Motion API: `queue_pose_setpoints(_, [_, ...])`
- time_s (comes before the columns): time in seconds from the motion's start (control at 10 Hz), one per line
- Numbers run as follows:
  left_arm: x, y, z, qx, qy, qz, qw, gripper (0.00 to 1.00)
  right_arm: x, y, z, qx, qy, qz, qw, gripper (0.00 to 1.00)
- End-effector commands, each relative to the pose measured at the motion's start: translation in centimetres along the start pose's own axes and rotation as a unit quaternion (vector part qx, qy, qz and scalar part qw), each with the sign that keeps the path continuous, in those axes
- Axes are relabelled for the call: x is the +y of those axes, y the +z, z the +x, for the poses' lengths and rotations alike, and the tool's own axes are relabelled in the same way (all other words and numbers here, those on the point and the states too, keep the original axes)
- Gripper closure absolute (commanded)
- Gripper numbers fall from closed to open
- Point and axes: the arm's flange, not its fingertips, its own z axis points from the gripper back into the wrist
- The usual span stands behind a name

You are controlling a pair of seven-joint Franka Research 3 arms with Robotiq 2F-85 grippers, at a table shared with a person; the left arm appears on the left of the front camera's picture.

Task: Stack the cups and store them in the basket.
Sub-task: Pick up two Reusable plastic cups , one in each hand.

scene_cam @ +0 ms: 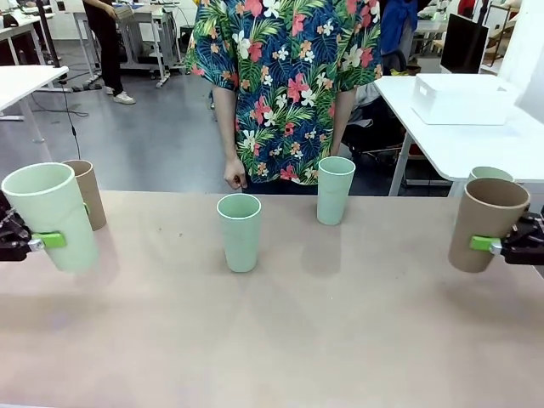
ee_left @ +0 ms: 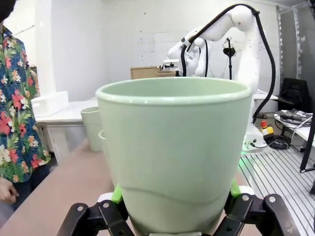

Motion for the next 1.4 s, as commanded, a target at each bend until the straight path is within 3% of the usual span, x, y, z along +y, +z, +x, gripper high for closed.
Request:
queue_pose_setpoints(0.0, [-1.6,-1.9,0.2,0.006,0.007,0.023,1.0,0.15,3.2,-3.1,1.0,-0.006,-0.02,-0.033,0.999,0.15])
queue_pose_setpoints(0.3, [-2.7,-2.3,-1.0,-0.014,-0.002,0.022,1.0,0.15,5.5,-4.6,0.2,-0.049,-0.03,-0.007,0.998,0.15])
queue_pose_setpoints(0.5, [-2.8,-2.9,-1.9,-0.016,-0.001,0.017,1.0,0.15,5.9,-5.4,-1.4,-0.053,-0.027,0.0,0.998,0.15])
queue_pose_setpoints(1.3, [-1.2,-5.9,-1.8,-0.005,0.003,-0.008,1.0,0.15,7.6,-3.1,-3.6,-0.088,-0.052,-0.02,0.995,0.15])
